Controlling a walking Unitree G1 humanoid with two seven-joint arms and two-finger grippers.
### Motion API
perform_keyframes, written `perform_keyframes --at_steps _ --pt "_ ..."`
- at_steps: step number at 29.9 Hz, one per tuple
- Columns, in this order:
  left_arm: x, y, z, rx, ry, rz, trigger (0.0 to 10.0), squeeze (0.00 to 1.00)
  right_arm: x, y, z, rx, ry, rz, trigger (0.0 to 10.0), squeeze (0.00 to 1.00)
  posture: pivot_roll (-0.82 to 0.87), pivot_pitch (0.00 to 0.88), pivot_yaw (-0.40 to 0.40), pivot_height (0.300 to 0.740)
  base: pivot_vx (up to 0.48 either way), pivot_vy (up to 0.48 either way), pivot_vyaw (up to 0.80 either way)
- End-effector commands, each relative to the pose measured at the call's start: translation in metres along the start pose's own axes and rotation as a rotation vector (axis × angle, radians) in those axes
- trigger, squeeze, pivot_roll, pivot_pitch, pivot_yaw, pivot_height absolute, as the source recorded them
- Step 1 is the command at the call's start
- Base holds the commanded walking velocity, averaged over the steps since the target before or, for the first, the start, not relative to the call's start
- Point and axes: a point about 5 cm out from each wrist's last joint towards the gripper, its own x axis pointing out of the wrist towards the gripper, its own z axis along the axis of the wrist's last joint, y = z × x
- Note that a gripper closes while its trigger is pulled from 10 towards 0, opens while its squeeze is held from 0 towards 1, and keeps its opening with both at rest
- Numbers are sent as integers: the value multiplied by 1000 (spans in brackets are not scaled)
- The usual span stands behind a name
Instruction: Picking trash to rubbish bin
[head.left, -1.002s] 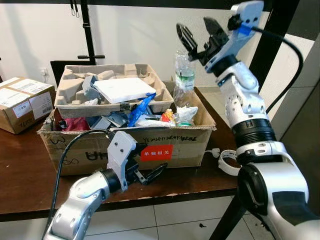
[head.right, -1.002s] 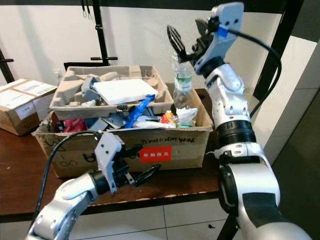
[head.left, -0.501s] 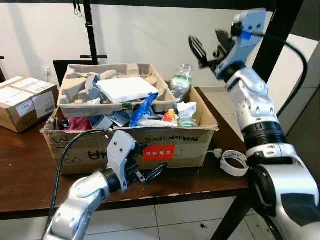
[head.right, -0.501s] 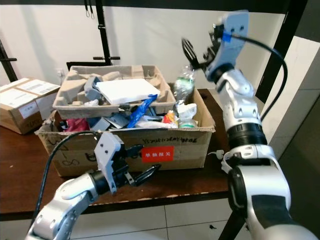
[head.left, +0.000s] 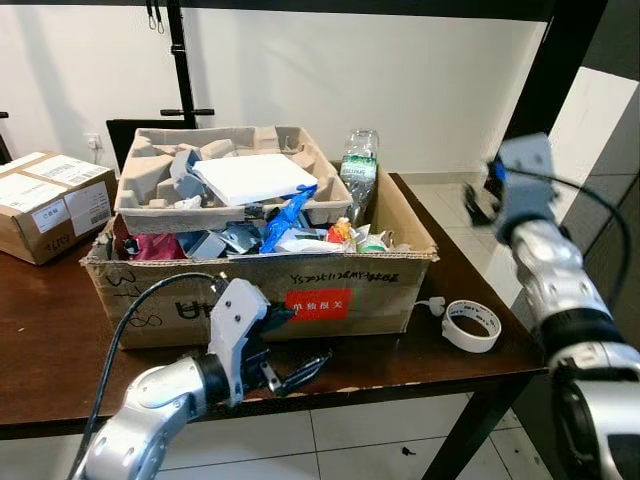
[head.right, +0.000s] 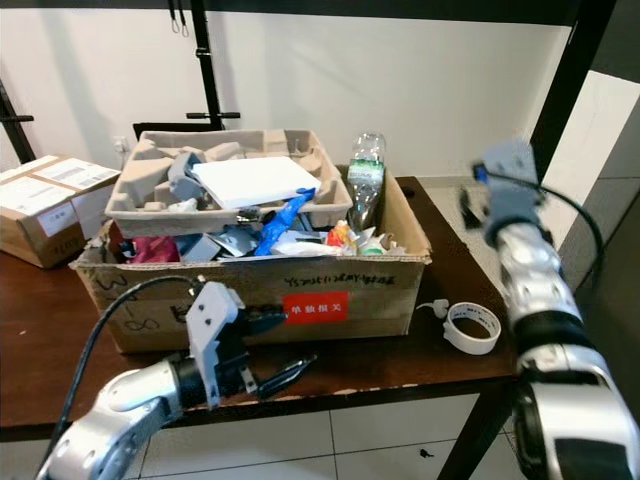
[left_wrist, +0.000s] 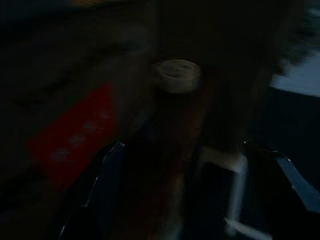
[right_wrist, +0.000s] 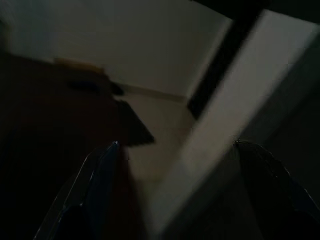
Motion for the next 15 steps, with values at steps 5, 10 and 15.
perform_keyframes --at_steps 5,10,15 --pt "-26 -14 -26 -33 206 -153 10000 0 -18 -30 -48 -73 154 -105 10000 0 -36 127 -38 740 0 0 0" --pt "-46 -19 -39 -80 326 -223 10000 0 -32 -44 -76 -117 256 -163 10000 0 -34 129 -39 740 0 0 0" --pt "-56 -26 -49 -104 420 -279 10000 0 -46 -57 -100 -146 363 -224 10000 0 -33 130 -41 740 0 0 0"
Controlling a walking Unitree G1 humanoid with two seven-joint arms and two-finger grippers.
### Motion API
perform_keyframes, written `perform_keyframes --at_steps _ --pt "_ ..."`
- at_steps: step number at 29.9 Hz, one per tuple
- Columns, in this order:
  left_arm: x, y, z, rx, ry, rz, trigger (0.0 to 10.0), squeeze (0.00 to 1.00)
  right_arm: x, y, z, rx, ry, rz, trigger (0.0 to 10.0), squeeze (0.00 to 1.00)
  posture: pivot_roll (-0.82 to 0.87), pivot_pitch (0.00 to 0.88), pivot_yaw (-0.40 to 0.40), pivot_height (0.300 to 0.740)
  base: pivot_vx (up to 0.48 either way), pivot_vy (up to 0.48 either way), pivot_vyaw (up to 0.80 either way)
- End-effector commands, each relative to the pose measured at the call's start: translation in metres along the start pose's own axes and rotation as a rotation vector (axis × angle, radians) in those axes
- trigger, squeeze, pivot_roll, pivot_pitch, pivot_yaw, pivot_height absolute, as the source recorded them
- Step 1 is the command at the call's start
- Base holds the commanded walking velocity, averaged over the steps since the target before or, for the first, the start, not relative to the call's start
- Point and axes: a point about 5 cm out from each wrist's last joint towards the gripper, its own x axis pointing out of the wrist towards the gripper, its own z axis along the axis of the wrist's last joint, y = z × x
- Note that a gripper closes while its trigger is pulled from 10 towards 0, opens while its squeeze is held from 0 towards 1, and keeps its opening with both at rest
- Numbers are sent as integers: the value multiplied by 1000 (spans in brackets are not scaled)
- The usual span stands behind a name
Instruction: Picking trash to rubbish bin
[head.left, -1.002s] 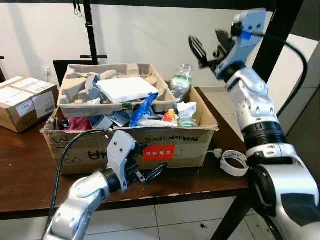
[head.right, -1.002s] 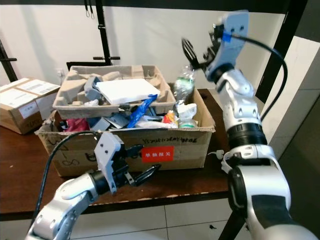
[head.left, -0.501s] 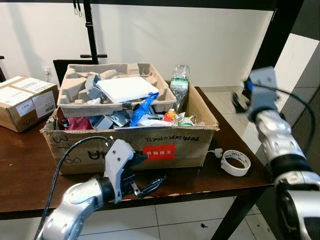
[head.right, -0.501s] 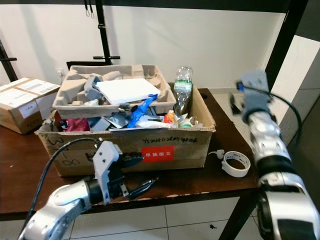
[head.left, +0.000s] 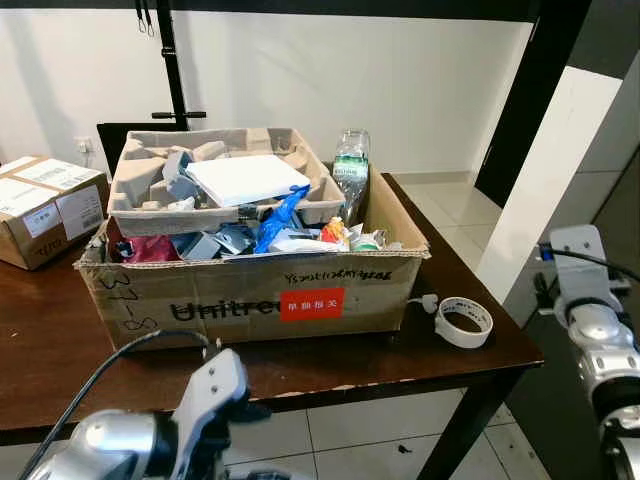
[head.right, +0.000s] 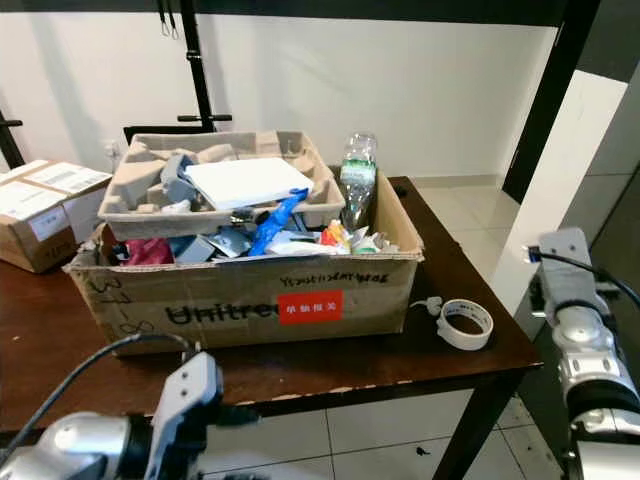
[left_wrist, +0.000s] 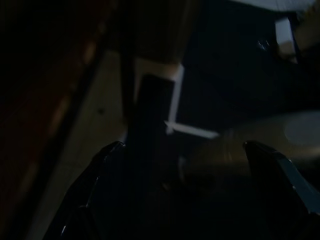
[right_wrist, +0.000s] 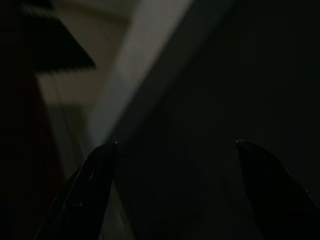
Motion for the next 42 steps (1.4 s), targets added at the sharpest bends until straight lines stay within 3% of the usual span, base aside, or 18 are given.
perform_keyframes --at_steps 1,5,11,12,14,18,21,24,28,29,30,33,34,37,40,41,42 --pt "-1 -6 -6 5 68 -35 10000 0 -3 -9 -19 -2 82 -46 10000 0 -33 130 -41 740 0 0 0" --pt "4 -10 -17 -11 103 -35 10000 0 -10 -19 -46 -13 173 -105 10000 0 -32 132 -42 740 0 0 0" --pt "8 -13 -29 -20 140 -17 10000 0 -18 -27 -69 -8 243 -153 10000 0 -35 128 -40 740 0 0 0" --pt "9 -19 -41 -41 181 -29 10000 0 -28 -34 -90 -7 314 -197 10000 0 -35 128 -39 740 0 0 0" --pt "10 -22 -51 -57 198 -19 10000 0 -38 -39 -110 -23 378 -220 10000 0 -35 128 -39 740 0 0 0" --pt "15 -24 -69 -99 212 37 10000 0 -52 -41 -134 -66 454 -227 10000 0 -34 132 -40 740 0 0 0" --pt "18 -31 -96 -165 274 81 10000 0 -76 -40 -168 -112 571 -223 10000 0 -34 132 -39 740 0 0 0" --pt "18 -32 -106 -188 303 112 10000 0 -85 -38 -179 -108 614 -217 10000 0 -35 132 -38 740 0 0 0" --pt "14 -30 -144 -280 443 290 10000 0 -118 -19 -214 27 782 -169 10000 0 -34 133 -35 740 0 0 0" --pt "14 -30 -144 -280 443 290 10000 0 -118 -19 -214 27 782 -169 10000 0 -34 133 -35 740 0 0 0" --pt "14 -30 -152 -333 460 342 10000 0 -126 -14 -221 50 820 -149 10000 0 -30 134 -38 740 0 0 0" --pt "14 -28 -177 -470 492 503 10000 0 -150 -3 -240 27 913 -96 10000 0 -28 135 -40 740 0 0 0" --pt "12 -29 -192 -512 553 582 10000 0 -165 7 -250 15 964 -42 10000 0 -27 135 -41 740 0 0 0" --pt "11 -31 -203 -542 591 647 10000 0 -177 18 -256 9 1000 23 10000 0 -27 137 -39 740 0 0 0" --pt "9 -32 -216 -630 619 797 10000 0 -193 53 -259 69 1011 202 10000 0 -30 137 -37 740 0 0 0" --pt "9 -32 -216 -630 619 797 10000 0 -193 53 -259 69 1011 202 10000 0 -30 137 -37 740 0 0 0" --pt "7 -32 -222 -649 647 879 10000 0 -201 78 -256 126 983 323 10000 0 -30 137 -37 740 0 0 0"
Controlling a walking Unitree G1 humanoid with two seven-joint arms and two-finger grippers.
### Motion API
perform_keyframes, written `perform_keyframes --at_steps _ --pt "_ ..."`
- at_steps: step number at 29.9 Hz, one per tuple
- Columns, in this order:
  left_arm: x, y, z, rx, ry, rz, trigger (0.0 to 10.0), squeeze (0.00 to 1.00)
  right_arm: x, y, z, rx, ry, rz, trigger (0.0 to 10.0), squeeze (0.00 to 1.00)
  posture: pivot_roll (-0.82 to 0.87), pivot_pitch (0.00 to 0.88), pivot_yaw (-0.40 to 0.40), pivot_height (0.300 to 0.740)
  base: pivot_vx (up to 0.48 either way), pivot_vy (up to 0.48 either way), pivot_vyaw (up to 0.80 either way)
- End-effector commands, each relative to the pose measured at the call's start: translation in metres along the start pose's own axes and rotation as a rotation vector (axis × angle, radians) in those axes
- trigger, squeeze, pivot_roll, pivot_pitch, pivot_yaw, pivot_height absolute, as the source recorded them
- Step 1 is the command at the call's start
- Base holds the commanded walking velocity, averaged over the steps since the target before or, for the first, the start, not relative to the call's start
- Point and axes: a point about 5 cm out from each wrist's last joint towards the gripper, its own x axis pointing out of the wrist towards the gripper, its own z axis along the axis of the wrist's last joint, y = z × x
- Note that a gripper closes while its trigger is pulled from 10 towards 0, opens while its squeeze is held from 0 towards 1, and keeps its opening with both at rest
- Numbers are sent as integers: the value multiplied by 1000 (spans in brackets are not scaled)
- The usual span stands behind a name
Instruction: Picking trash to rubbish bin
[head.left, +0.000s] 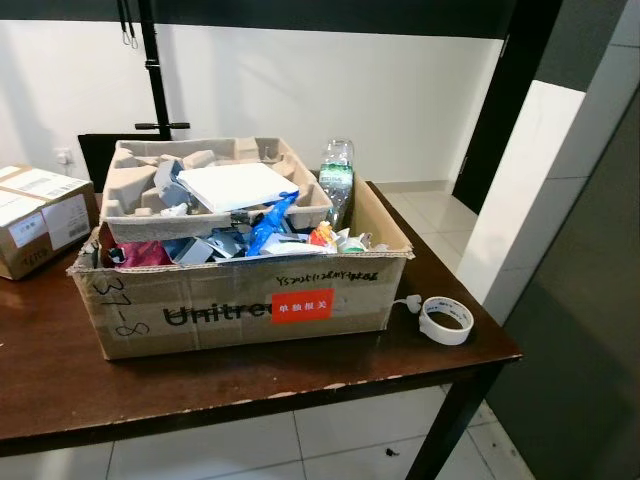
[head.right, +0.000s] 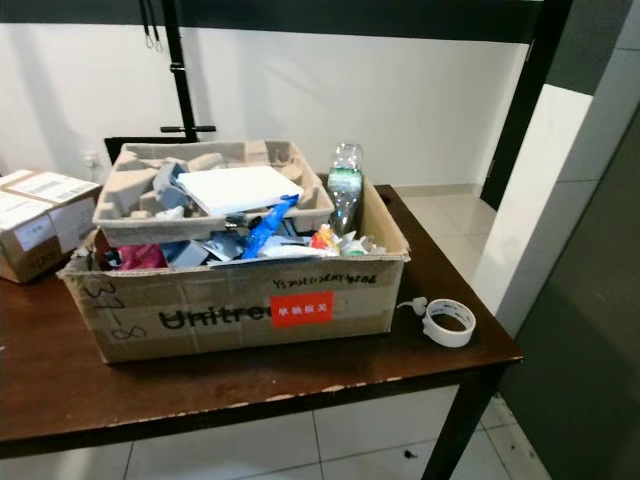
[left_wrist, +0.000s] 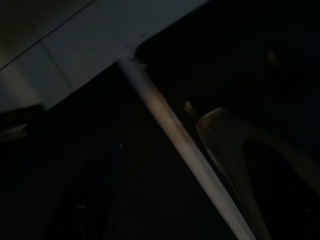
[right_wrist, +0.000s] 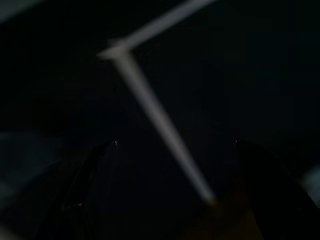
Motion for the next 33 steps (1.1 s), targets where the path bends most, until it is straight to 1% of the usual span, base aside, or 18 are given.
perform_keyframes --at_steps 1,2,3,4,5,6,8,10,11,14,15,16,17,18,21,24,29,33 --pt "3 0 -13 -47 38 85 10000 0 -2 26 -6 -25 -20 141 10000 0 -30 137 -37 740 0 0 0" --pt "5 -1 -13 -72 30 97 10000 0 -4 42 -9 -24 -19 228 10000 0 -34 136 -37 740 0 0 0" --pt "6 -2 -13 -90 25 103 10000 0 -6 53 -11 -23 -16 286 10000 0 -35 137 -36 740 0 0 0" --pt "6 -3 -13 -101 21 104 10000 0 -7 58 -12 -22 -14 315 10000 0 -35 137 -36 740 0 0 0" --pt "7 -4 -12 -103 3 111 10000 0 -9 67 -13 -57 -28 358 10000 0 -33 137 -41 740 0 0 0" --pt "9 -5 -11 -102 -9 120 10000 0 -10 72 -15 -84 -39 381 10000 0 -33 136 -39 740 0 0 0" --pt "12 -16 -10 -71 -42 91 10000 0 -17 95 -25 -241 -76 454 10000 0 -39 136 -38 740 0 0 0" --pt "13 -17 -9 -68 -45 91 10000 0 -18 98 -27 -258 -77 466 10000 0 -39 136 -38 740 0 0 0" --pt "14 -18 -8 -83 -57 95 10000 0 -18 99 -27 -259 -82 466 10000 0 -44 136 -37 740 0 0 0" --pt "14 -18 -3 -115 -100 148 10000 0 -19 102 -29 -244 -82 461 10000 0 -40 135 -37 740 0 0 0" --pt "15 -19 -2 -139 -93 131 10000 0 -20 103 -31 -258 -82 465 10000 0 -40 134 -36 740 0 0 0" --pt "15 -19 -2 -139 -93 131 10000 0 -20 103 -31 -258 -82 465 10000 0 -40 134 -36 740 0 0 0" --pt "17 -23 -2 -207 -74 64 10000 0 -21 106 -35 -276 -68 478 10000 0 -40 134 -35 740 0 0 0" --pt "17 -25 -2 -238 -80 42 10000 0 -22 108 -38 -287 -64 496 10000 0 -40 134 -35 740 0 0 0" --pt "18 -28 0 -183 -107 47 10000 0 -25 115 -45 -313 -49 546 10000 0 -41 133 -30 740 0 0 0" --pt "18 -26 3 -177 -138 79 10000 0 -26 119 -44 -290 -58 553 10000 0 -44 130 -28 740 0 0 0" --pt "20 -26 4 -196 -142 95 10000 0 -26 119 -41 -291 -101 519 10000 0 -48 125 -26 740 0 0 0" --pt "21 -31 7 -137 -150 77 10000 0 -26 119 -37 -208 -118 512 10000 0 -44 115 -31 740 0 0 0"
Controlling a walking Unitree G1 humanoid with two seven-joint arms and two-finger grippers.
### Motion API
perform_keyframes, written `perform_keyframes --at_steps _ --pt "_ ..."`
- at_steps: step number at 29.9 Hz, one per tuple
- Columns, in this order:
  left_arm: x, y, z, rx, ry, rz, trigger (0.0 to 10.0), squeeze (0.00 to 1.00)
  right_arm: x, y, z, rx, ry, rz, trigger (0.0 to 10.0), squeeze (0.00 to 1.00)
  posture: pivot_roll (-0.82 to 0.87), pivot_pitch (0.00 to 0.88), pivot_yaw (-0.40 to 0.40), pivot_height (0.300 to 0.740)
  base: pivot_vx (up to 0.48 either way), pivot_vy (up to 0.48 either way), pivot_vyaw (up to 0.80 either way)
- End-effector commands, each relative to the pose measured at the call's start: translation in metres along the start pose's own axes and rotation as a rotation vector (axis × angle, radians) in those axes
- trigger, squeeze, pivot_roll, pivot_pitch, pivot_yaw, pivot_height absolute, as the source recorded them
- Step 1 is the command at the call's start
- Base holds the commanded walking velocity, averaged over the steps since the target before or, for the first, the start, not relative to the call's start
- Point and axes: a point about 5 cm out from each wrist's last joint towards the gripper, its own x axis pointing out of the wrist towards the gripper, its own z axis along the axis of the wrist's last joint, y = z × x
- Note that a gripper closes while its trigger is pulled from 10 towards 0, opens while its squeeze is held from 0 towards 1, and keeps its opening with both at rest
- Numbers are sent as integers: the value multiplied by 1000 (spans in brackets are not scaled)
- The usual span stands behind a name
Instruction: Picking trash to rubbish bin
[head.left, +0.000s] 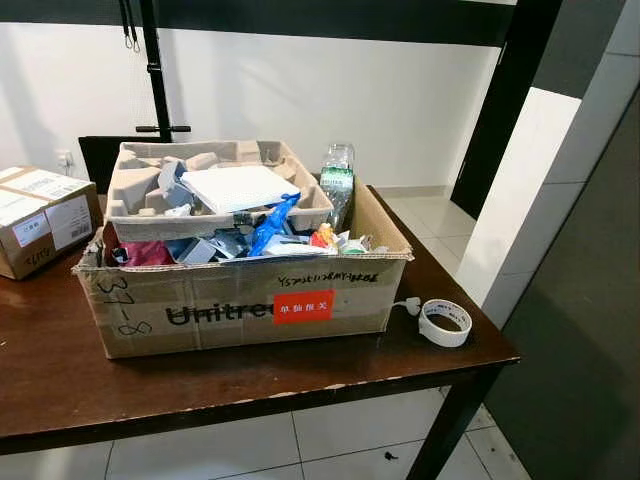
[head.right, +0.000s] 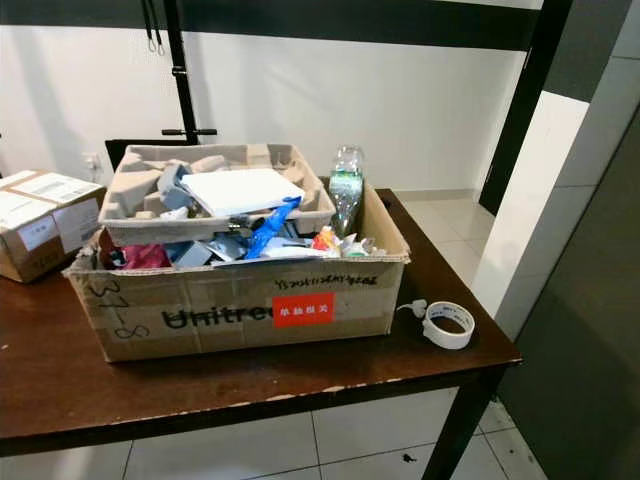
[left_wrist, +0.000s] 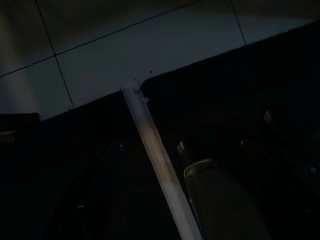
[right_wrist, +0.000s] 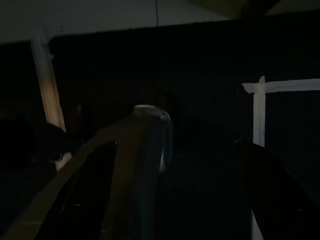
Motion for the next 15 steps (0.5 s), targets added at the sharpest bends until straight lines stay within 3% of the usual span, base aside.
perform_keyframes --at_steps 1,3,6,7,8,13,15 --pt "0 -8 -5 21 8 -22 10000 0 -1 -2 -3 40 -8 -14 10000 0 -44 115 -31 740 0 0 0" --pt "0 -8 -5 20 8 -23 10000 0 -1 -3 -1 47 -13 -17 10000 0 -44 115 -31 740 0 0 0" --pt "0 -7 -3 -5 -18 -8 10000 0 -1 -7 7 169 -64 -20 10000 0 -45 111 -31 740 0 0 0" --pt "0 -7 -3 -5 -18 -8 10000 0 -1 -7 7 169 -64 -20 10000 0 -45 111 -31 740 0 0 0" --pt "0 -8 -2 -16 -33 -15 10000 0 1 -5 13 246 -88 4 10000 0 -45 110 -27 740 0 0 0" --pt "2 -9 1 -20 -38 -38 10000 0 4 7 26 427 -122 131 10000 0 -41 105 -22 740 0 0 0" --pt "2 -9 1 -14 -41 -36 10000 0 4 9 28 431 -129 151 10000 0 -41 105 -22 740 0 0 0"
